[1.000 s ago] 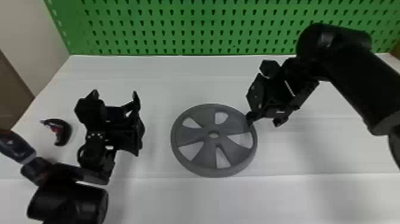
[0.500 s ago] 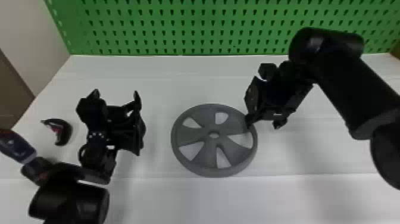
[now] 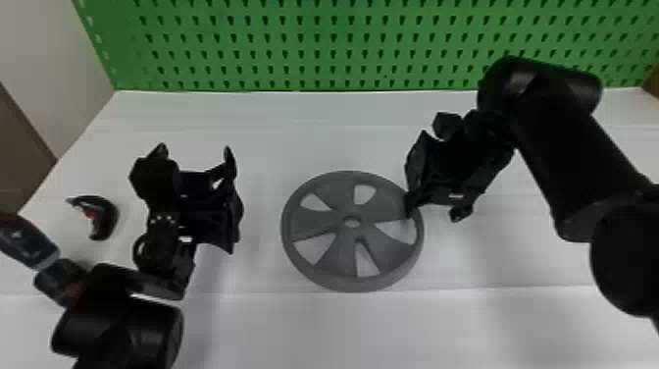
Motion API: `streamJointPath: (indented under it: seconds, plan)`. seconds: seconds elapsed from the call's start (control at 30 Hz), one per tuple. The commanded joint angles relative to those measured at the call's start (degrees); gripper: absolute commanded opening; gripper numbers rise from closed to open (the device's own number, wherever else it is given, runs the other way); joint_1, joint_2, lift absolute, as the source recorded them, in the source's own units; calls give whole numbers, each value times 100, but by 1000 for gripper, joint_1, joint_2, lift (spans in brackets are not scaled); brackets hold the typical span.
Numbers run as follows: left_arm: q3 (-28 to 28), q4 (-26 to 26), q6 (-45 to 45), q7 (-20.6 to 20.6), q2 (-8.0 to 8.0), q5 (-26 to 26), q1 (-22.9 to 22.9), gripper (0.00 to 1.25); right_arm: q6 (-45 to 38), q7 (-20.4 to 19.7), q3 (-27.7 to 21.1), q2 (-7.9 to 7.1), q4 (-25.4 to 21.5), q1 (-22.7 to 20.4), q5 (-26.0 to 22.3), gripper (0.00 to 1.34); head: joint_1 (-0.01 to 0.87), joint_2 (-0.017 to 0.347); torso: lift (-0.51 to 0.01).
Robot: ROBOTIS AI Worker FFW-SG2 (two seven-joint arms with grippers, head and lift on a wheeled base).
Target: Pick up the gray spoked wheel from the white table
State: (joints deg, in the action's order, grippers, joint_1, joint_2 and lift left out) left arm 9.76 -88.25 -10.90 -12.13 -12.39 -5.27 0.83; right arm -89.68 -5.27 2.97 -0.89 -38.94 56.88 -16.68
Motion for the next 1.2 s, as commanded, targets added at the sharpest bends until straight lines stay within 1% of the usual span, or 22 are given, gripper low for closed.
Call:
streamJointPath:
  seconds: [0.0,0.2,0.33,0.47,0.67,1.03,1.07,1.13,1.17]
  plan:
    - [26,9,0,0,0,8,13,1103,29,0,-42,94,0,-37,42,1037,806,44,-98]
    - [26,9,0,0,0,-1,22,1103,56,0,-51,94,-17,-28,147,1037,806,44,-98]
    - [26,9,0,-9,0,-1,22,1103,73,0,-200,94,-53,-11,367,1037,806,44,-98]
    - [26,18,0,-9,0,-1,22,1103,29,0,-244,94,-132,33,569,1037,806,44,-98]
    - [26,18,0,-9,0,-1,31,1103,3,0,-183,94,-334,-28,569,1037,806,44,-98]
    - [53,44,0,-17,0,-18,31,1103,21,0,143,94,-369,-55,481,1037,806,44,-98]
    - [53,44,0,-17,0,-27,40,1103,21,0,187,94,-404,-63,481,1037,806,44,-98]
    - [53,44,0,-17,0,-27,31,1103,-6,-35,512,94,-633,-107,543,1037,806,44,-98]
    - [53,44,0,-17,0,-36,31,1103,-40,-97,529,94,-729,-134,631,1037,806,44,-98]
